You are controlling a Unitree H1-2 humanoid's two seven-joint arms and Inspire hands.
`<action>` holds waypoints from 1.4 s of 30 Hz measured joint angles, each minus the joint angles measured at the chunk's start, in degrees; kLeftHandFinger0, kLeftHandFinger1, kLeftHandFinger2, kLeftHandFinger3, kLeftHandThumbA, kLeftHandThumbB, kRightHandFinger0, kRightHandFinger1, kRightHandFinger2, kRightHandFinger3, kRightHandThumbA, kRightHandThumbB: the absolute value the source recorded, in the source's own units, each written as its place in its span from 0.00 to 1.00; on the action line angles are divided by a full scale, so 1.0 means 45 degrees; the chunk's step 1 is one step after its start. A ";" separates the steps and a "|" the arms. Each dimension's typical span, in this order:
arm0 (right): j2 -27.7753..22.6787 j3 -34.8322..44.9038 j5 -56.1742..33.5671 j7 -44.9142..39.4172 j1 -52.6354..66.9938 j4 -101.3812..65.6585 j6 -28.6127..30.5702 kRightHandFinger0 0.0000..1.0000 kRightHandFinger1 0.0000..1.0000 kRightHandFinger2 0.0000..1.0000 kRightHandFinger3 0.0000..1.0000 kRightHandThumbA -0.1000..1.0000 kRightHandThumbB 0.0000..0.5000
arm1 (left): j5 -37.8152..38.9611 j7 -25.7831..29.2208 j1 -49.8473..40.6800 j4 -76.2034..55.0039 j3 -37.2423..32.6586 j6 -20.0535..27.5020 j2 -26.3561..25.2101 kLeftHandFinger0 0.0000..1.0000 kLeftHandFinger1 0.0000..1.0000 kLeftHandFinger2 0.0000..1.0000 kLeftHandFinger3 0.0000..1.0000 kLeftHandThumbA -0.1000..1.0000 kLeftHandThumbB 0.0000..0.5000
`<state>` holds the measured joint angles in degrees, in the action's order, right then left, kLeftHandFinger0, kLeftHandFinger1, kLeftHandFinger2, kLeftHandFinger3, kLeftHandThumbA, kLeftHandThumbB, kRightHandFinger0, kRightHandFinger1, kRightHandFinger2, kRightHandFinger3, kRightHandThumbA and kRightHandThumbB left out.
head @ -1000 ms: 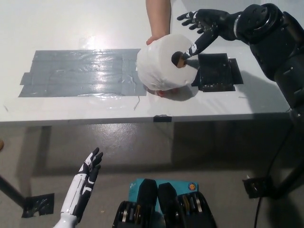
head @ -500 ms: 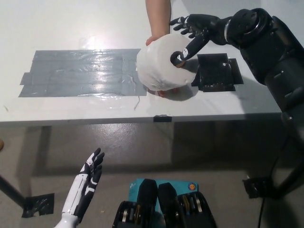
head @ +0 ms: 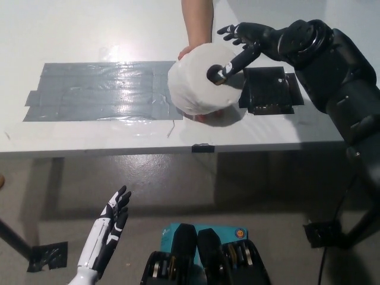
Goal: A person hands over a roll of toilet paper to the robot , and the robot inserts its right thumb into the hole in the centre to grab the roll, and then places it on the balck area on the desk.
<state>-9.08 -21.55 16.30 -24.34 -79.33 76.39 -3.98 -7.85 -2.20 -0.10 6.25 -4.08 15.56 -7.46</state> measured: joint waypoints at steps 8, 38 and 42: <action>-0.0019 -0.0245 0.0332 0.0260 0.0000 0.0029 -0.0001 1.00 1.00 1.00 1.00 1.00 1.00 | 0.0009 -0.0002 0.0001 -0.0008 -0.0018 0.0001 -0.0010 1.00 1.00 1.00 1.00 0.95 0.35; 0.0892 -0.1280 0.1655 0.2700 0.0456 0.0135 0.0375 1.00 1.00 1.00 1.00 1.00 0.94 | 0.0000 -0.0002 0.0009 -0.0008 -0.0165 0.0002 -0.0051 1.00 1.00 1.00 1.00 0.96 0.37; 0.1182 -0.1357 0.1802 0.3610 0.0497 0.0238 0.0624 1.00 1.00 1.00 1.00 1.00 0.94 | -0.0013 0.0000 0.0009 -0.0011 -0.0187 0.0001 -0.0052 1.00 1.00 1.00 1.00 0.96 0.36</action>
<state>-3.76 -27.65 24.40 -8.09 -77.09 77.46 -1.18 -7.91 -2.20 -0.06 6.20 -4.92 15.56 -7.69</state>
